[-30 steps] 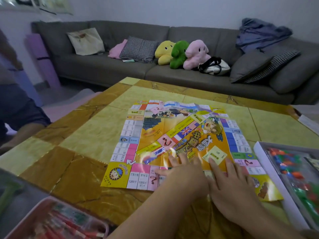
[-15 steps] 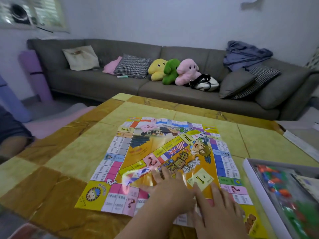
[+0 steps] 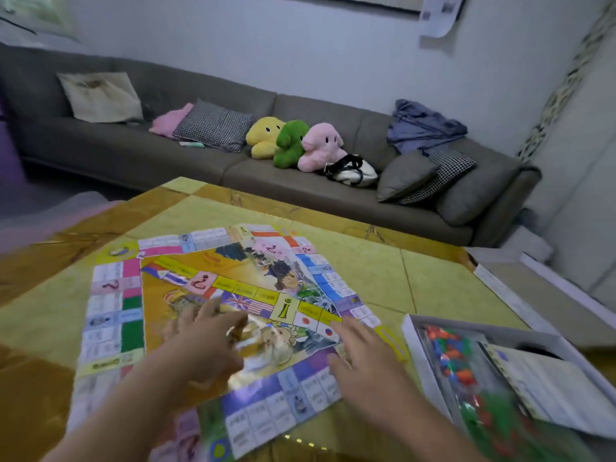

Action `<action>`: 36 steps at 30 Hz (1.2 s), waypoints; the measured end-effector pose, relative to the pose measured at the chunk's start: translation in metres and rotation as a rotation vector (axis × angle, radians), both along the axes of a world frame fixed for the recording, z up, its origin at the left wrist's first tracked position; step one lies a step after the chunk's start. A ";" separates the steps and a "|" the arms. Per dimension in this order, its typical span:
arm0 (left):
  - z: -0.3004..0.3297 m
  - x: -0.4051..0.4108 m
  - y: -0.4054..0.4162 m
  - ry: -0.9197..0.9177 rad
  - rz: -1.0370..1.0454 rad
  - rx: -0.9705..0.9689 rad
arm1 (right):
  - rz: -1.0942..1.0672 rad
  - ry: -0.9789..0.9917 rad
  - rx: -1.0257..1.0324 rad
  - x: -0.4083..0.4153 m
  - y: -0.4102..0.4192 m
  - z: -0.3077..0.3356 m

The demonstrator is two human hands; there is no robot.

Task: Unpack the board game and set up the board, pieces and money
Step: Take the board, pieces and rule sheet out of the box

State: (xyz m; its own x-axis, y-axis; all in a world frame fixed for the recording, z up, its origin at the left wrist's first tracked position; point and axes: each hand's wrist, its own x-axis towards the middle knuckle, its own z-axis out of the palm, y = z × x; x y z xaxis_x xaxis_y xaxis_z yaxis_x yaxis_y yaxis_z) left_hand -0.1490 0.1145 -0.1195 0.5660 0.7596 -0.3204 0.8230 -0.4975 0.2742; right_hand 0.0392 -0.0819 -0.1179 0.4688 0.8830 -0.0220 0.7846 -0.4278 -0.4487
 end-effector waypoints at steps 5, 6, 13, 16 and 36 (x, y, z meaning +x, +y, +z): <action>-0.001 0.003 -0.003 -0.093 0.109 0.220 | 0.040 -0.248 -0.284 -0.034 -0.012 -0.020; -0.004 0.010 -0.009 -0.084 0.116 0.248 | 0.103 -0.240 -0.278 -0.049 -0.013 -0.017; -0.009 0.031 -0.024 0.014 -0.002 0.118 | 0.236 0.176 0.076 -0.054 -0.021 0.005; -0.007 0.025 -0.009 0.012 -0.077 0.058 | 0.047 0.083 0.013 -0.027 -0.026 0.004; -0.007 0.034 -0.024 -0.017 0.065 0.123 | 0.227 -0.205 -0.303 -0.079 -0.043 0.001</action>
State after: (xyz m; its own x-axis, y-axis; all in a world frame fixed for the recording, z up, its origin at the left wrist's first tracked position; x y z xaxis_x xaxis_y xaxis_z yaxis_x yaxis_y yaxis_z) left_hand -0.1146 0.0901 -0.1266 0.5188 0.8280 -0.2129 0.8503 -0.4740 0.2286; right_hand -0.0397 -0.1251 -0.1173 0.2848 0.9324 -0.2227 0.9339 -0.3223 -0.1550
